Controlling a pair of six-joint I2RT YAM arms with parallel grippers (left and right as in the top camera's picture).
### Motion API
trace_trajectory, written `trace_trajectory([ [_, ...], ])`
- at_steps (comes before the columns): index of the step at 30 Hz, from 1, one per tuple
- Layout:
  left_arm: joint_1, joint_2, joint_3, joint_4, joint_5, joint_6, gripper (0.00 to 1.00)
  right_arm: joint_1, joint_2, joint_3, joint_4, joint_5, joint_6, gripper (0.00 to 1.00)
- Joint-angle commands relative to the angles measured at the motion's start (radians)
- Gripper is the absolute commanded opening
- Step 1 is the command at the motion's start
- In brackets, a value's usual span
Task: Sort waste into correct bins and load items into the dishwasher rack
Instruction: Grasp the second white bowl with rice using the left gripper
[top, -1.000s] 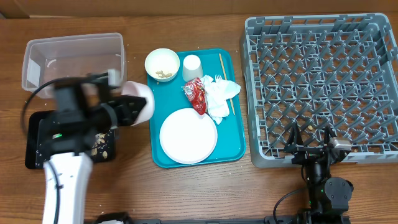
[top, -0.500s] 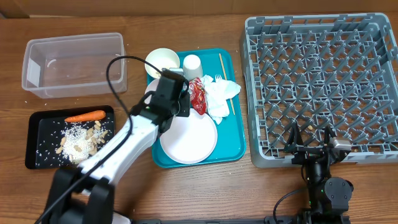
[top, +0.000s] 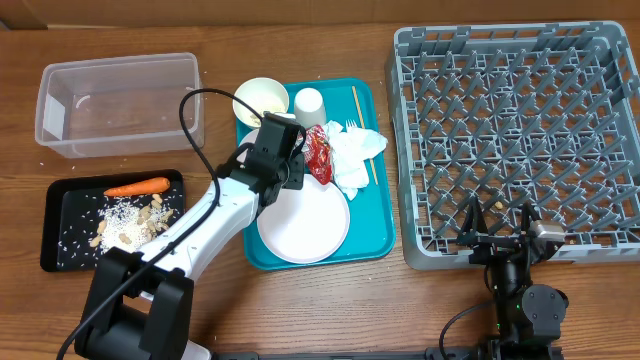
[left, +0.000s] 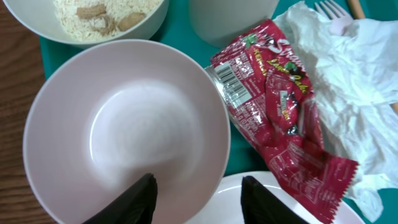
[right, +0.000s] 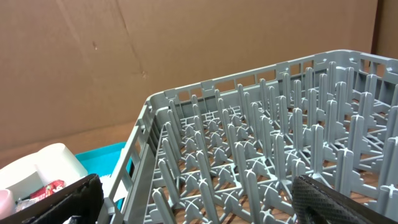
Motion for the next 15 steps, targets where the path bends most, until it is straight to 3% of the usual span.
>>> trace_trajectory([
  [1,-0.006,-0.012,0.12,-0.043,-0.026,0.057,0.5,0.005,-0.008,-0.01,0.007,0.002,-0.001,1.0],
  [6,0.02,-0.012,0.247,-0.051,-0.133,0.119,0.52,0.005,-0.008,-0.01,0.007,0.002,-0.001,1.0],
  [8,0.051,-0.008,0.282,-0.065,-0.046,0.179,0.53,0.005,-0.008,-0.01,0.007,0.002,-0.001,1.0],
  [12,0.152,0.085,0.443,-0.264,0.111,0.195,0.6,0.005,-0.008,-0.01,0.007,0.002,-0.001,1.0],
  [15,0.186,0.193,0.586,-0.416,0.158,0.277,0.68,0.005,-0.008,-0.01,0.007,0.002,-0.001,1.0],
])
